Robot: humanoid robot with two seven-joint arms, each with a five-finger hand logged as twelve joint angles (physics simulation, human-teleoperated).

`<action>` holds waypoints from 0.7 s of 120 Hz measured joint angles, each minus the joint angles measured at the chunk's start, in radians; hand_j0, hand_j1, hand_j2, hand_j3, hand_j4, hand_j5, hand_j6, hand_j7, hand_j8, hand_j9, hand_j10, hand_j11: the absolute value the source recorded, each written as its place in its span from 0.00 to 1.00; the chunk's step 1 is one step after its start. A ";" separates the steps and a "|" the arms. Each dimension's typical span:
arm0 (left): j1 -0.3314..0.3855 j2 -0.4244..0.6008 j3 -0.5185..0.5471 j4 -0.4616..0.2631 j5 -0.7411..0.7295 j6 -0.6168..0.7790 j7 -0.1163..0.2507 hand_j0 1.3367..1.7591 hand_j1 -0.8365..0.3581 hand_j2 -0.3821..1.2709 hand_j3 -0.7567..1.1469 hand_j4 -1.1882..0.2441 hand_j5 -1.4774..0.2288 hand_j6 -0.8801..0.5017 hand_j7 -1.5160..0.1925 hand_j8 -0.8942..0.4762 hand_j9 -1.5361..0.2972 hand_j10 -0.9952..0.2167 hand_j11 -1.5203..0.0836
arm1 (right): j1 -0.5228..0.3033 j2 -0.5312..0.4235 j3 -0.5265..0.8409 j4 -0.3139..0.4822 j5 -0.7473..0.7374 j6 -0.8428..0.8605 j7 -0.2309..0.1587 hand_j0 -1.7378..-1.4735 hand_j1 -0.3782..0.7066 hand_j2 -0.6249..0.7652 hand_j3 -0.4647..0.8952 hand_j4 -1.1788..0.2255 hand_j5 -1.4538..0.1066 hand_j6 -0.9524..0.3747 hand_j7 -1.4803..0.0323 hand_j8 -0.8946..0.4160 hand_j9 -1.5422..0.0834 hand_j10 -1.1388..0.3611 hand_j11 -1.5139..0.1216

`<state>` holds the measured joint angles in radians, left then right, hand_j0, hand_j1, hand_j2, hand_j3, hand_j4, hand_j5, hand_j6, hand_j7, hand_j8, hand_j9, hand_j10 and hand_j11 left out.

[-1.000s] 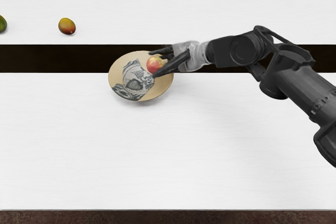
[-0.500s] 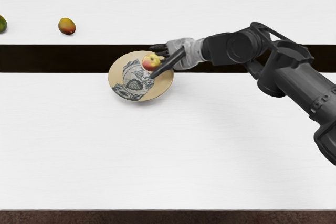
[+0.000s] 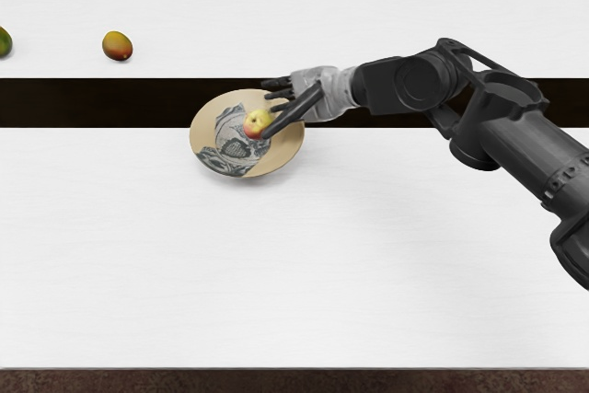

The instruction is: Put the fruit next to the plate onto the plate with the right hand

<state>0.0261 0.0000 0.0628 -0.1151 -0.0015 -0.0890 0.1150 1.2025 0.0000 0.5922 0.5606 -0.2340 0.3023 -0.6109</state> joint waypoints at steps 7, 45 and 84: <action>0.000 0.000 0.000 0.000 0.000 0.000 0.000 0.76 0.98 0.23 0.40 0.82 0.86 0.63 0.88 0.64 0.83 0.81 0.94 | -0.003 0.000 0.001 0.004 0.002 0.004 0.000 0.30 0.03 0.45 0.34 0.84 0.93 0.72 0.98 0.70 0.95 0.72 0.92; 0.000 0.000 0.000 -0.001 0.000 0.000 -0.002 0.76 0.98 0.23 0.40 0.82 0.86 0.63 0.88 0.64 0.83 0.81 0.94 | -0.203 -0.196 0.275 0.141 0.122 0.283 0.000 0.30 0.03 0.45 0.34 0.84 0.93 0.72 0.98 0.69 0.95 0.75 0.93; -0.005 0.000 -0.001 0.000 0.000 0.000 -0.004 0.76 0.98 0.23 0.40 0.82 0.86 0.63 0.88 0.64 0.83 0.81 0.94 | -0.301 -0.594 0.307 0.229 0.232 0.308 0.000 0.30 0.03 0.45 0.34 0.84 0.93 0.72 0.98 0.68 0.95 0.76 0.93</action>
<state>0.0216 0.0000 0.0623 -0.1151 -0.0015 -0.0890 0.1111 0.9013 -0.5939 0.8996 0.7897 -0.0017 0.6100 -0.6109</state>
